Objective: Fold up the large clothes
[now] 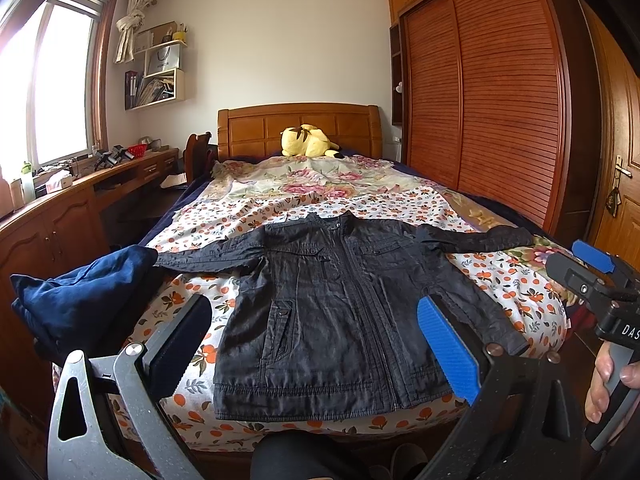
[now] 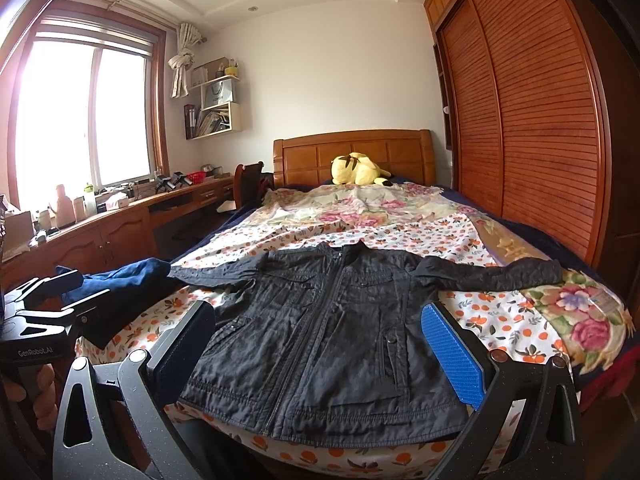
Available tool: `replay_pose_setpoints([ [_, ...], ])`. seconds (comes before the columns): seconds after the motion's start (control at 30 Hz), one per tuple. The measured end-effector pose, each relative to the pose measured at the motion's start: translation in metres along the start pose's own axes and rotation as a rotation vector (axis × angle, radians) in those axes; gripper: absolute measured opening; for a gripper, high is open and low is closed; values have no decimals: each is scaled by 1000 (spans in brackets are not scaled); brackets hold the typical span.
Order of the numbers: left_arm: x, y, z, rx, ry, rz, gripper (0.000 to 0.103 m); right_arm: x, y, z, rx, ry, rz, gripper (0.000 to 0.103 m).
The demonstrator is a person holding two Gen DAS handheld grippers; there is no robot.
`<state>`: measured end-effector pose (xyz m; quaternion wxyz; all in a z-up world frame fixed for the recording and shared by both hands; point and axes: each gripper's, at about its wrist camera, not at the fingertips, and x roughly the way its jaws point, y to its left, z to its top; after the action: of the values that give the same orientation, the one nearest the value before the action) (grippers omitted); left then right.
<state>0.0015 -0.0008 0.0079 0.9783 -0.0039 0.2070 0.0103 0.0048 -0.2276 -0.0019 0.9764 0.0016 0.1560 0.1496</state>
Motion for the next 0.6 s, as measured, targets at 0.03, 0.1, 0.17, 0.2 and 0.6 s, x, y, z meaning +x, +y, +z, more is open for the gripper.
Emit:
replay_pose_setpoints([
  [0.03, 2, 1, -1, -1, 3, 1, 103, 1, 0, -1, -1, 1, 0, 103],
  [0.1, 7, 3, -4, -3, 13, 5, 103, 4, -1, -2, -3, 7, 0, 103],
  [0.17, 12, 6, -7, -6, 22, 8, 103, 8, -2, -2, -1, 15, 5, 103],
  [0.2, 15, 7, -8, -6, 25, 12, 103, 11, -2, -2, -3, 19, 8, 103],
  [0.6, 76, 44, -15, -53, 104, 74, 103, 71, -6, -2, -44, 88, 48, 103],
])
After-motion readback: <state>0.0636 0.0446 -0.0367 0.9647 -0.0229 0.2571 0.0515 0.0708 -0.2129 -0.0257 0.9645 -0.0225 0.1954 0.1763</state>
